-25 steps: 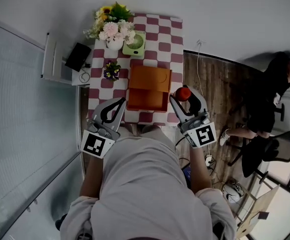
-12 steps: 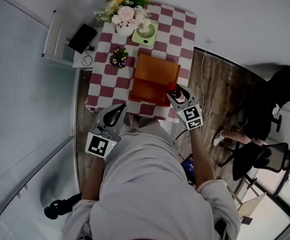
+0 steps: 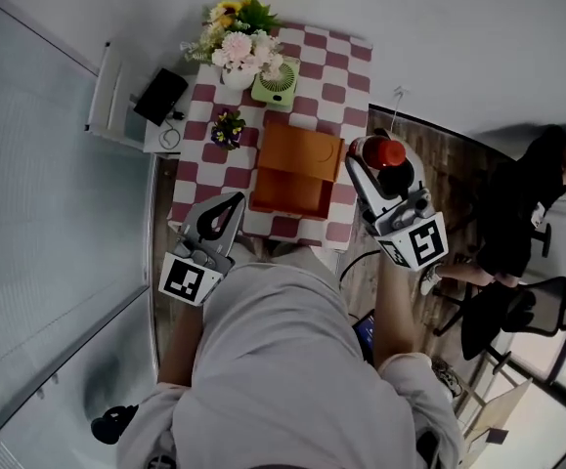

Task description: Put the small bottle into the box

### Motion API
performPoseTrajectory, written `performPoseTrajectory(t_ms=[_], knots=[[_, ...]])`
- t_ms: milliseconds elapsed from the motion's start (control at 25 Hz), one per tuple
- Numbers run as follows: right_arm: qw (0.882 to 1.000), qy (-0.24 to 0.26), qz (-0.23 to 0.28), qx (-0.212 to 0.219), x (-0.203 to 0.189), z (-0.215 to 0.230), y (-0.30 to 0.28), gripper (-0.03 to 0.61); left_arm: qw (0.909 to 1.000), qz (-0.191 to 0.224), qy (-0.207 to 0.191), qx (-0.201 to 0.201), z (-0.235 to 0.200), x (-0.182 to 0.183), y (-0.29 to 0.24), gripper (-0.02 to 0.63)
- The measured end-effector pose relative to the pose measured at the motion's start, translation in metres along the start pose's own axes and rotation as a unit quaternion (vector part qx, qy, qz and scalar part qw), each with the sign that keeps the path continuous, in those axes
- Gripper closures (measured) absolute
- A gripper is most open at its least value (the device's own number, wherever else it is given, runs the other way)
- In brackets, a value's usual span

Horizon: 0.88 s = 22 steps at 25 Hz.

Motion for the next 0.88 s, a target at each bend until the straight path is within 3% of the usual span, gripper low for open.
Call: performPoseTrajectory(t_ms=[120,240,360,520,680,880], knots=[[0.998,0.047,0.026,-0.015,0.026,-0.008,0.000,0.356,0.9986,0.045,-0.025,-0.016,-0.001,0.032,-0.018,0.614],[0.998,0.048,0.012,-0.044,0.023,-0.015,0.005,0.356,0.9948,0.078,-0.053,-0.038,0.003,0.062,-0.033,0.613],[0.996,0.048,-0.036,-0.064,0.003,-0.019,0.012,0.353,0.9927,0.077,-0.075,-0.056,0.009,0.075,-0.041,0.614],[0.987,0.082,-0.126,-0.063,-0.030,-0.022,0.017,0.354,0.9939,0.058,-0.070,-0.064,0.009,0.064,-0.040,0.614],[0.956,0.123,-0.266,-0.031,-0.077,-0.028,0.016,0.354,0.9959,0.034,-0.058,-0.061,0.003,0.045,-0.032,0.614],[0.915,0.137,-0.378,0.026,-0.161,-0.046,0.001,0.354,0.9977,0.012,-0.046,-0.049,-0.002,0.027,-0.017,0.614]])
Point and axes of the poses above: the fingertips, and each gripper's own axes: y backward along the fingers, z to its right, x out of its top, the point moved 8 cm from there along y, backward along the fingers, and after that the axes turned 9 degrees about -z, right-handed, at the moved point
